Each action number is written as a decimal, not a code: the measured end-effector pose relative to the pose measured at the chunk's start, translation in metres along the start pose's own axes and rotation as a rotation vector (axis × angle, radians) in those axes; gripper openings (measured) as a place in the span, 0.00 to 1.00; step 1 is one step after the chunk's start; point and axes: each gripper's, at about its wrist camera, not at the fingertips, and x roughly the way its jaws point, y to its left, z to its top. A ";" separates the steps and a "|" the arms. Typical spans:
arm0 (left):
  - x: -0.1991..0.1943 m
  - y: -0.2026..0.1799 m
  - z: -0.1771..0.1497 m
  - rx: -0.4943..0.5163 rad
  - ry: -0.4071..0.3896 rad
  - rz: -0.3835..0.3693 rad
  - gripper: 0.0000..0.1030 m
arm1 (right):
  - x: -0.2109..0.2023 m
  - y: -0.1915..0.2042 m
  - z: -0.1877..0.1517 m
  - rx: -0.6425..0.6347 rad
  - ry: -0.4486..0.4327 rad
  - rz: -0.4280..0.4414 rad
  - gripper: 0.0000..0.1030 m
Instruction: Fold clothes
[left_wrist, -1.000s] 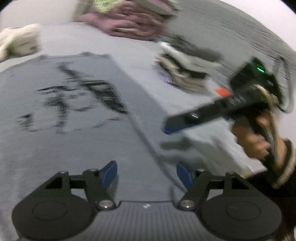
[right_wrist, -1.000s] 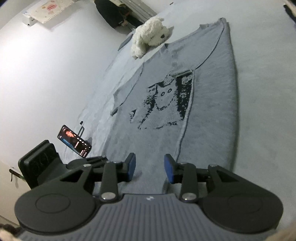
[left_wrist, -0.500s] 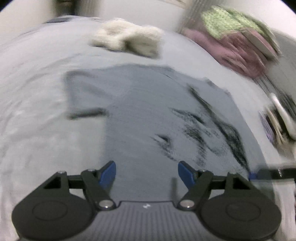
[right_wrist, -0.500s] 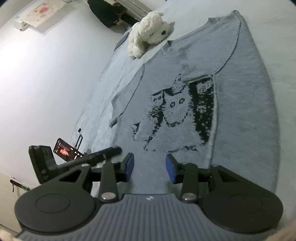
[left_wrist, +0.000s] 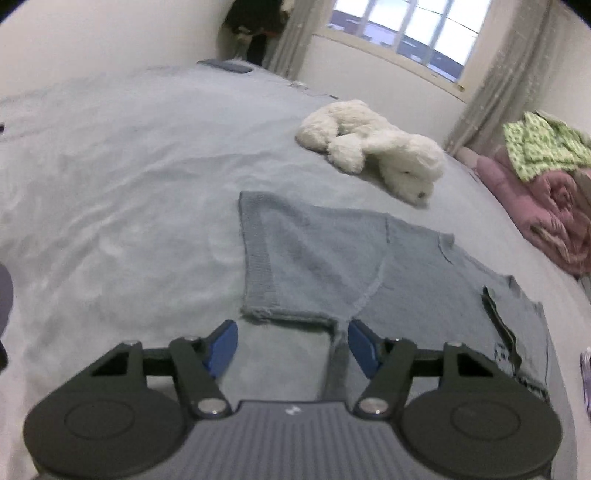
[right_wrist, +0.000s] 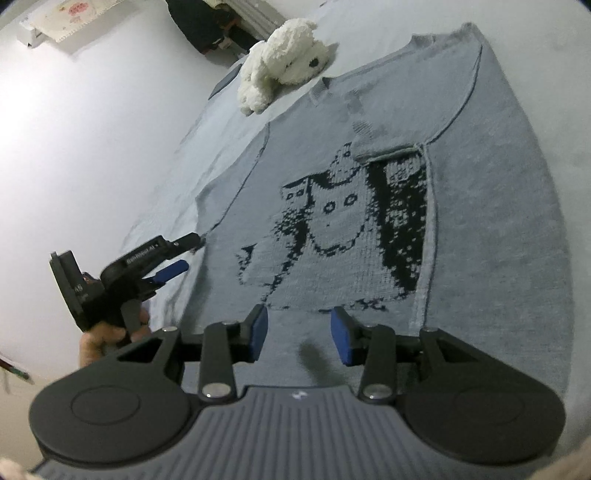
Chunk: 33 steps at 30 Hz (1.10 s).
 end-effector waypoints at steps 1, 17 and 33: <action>0.001 0.003 0.001 -0.019 -0.006 -0.007 0.62 | -0.001 0.003 -0.002 -0.017 -0.010 -0.017 0.41; 0.023 0.024 0.018 -0.241 -0.071 -0.035 0.14 | 0.024 0.041 0.036 -0.091 -0.049 -0.007 0.41; 0.011 -0.021 0.019 0.033 -0.155 -0.196 0.05 | 0.101 0.074 0.101 -0.073 -0.006 0.134 0.42</action>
